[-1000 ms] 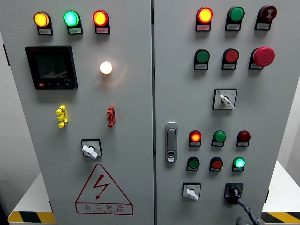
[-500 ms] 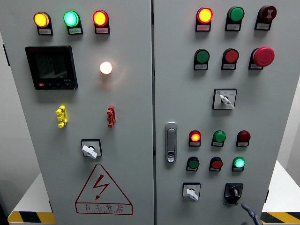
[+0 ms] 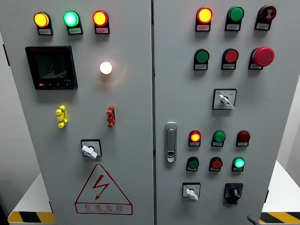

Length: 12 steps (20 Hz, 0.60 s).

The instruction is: Trip black knob to open circuit

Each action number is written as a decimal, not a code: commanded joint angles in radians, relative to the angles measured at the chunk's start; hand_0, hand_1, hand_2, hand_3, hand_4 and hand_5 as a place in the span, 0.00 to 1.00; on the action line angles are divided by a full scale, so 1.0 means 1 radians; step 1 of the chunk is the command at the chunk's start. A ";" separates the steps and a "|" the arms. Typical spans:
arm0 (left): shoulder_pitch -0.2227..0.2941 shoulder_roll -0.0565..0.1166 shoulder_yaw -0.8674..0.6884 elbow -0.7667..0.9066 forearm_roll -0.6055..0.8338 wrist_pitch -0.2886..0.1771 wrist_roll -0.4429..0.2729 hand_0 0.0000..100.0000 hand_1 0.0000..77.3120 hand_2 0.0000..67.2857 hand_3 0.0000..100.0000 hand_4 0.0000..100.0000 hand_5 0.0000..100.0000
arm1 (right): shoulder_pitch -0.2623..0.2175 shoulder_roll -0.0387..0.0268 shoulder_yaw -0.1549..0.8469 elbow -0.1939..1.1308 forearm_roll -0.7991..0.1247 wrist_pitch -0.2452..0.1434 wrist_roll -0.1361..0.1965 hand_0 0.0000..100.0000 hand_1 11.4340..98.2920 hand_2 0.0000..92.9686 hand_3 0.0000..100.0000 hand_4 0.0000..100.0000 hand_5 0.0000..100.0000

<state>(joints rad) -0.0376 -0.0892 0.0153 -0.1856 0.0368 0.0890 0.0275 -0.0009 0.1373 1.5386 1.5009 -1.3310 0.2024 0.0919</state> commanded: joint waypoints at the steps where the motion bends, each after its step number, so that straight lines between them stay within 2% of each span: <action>1: 0.001 0.000 0.000 0.000 0.000 0.000 0.000 0.00 0.00 0.29 0.26 0.10 0.09 | -0.011 0.0007 0.001 0.013 -0.004 0.000 0.000 1.00 0.38 0.03 0.23 0.15 0.34; 12: -0.001 -0.001 0.000 0.000 0.000 0.000 0.000 0.00 0.00 0.29 0.26 0.10 0.09 | -0.017 -0.0008 0.001 0.018 -0.008 0.000 -0.001 1.00 0.38 0.04 0.20 0.13 0.29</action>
<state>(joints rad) -0.0383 -0.0899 0.0153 -0.1856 0.0368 0.0890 0.0276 -0.0184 0.1373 1.5401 1.5186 -1.3388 0.2024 0.0920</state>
